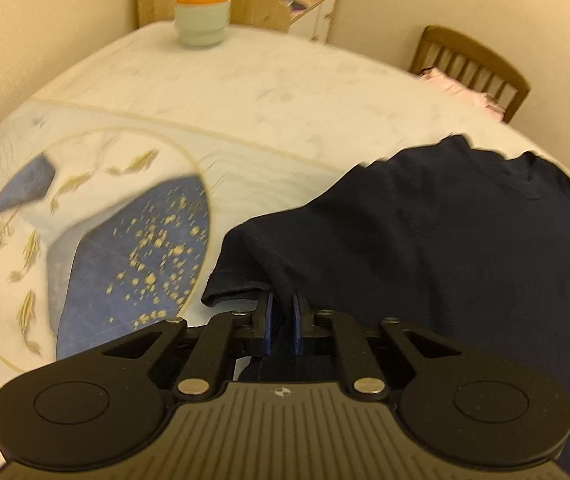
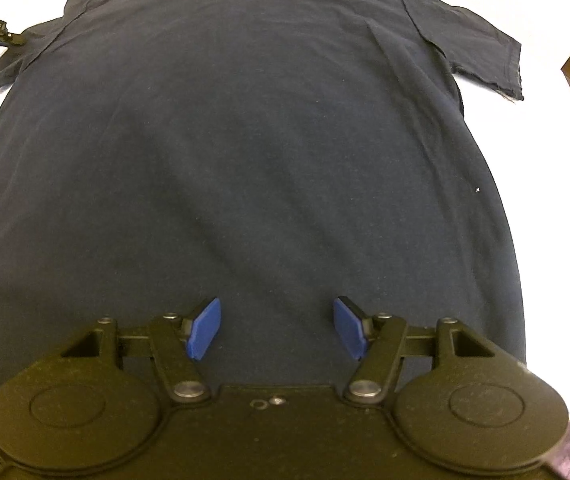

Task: Fold clothes
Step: 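Grasp the shirt side with the left gripper and fold it toward the middle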

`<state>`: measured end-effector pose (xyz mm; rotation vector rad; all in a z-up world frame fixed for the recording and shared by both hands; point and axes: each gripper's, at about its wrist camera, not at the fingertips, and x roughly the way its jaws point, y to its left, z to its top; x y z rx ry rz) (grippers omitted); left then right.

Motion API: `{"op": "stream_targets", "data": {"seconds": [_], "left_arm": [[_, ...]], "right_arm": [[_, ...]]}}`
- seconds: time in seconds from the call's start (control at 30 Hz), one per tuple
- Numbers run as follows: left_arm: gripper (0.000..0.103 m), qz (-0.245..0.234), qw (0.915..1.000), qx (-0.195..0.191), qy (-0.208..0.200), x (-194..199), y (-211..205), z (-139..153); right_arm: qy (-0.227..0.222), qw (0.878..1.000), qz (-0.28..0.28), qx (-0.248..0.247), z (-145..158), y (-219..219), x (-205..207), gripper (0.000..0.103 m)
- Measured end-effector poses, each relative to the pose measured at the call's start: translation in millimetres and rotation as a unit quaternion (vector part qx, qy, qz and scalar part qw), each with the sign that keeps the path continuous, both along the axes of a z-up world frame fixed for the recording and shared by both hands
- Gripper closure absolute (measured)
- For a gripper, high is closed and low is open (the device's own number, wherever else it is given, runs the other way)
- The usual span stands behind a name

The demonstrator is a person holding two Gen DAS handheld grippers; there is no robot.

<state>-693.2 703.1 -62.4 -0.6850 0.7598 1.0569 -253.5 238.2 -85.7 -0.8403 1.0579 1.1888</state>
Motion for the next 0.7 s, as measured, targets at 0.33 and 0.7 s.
{"op": "stream_targets", "data": {"seconds": [0.33, 0.7], "left_arm": [[0.095, -0.070, 0.9956, 0.050, -0.037, 67.9, -19.3, 49.8], [0.095, -0.151, 0.9787, -0.087, -0.109, 168.0, -15.6, -24.3]], "right_arm": [[0.000, 1.000, -0.006, 0.008, 2.1, -5.2, -4.3, 0.000], [-0.003, 1.000, -0.017, 0.019, 2.6, -9.2, -9.5, 0.000]]}}
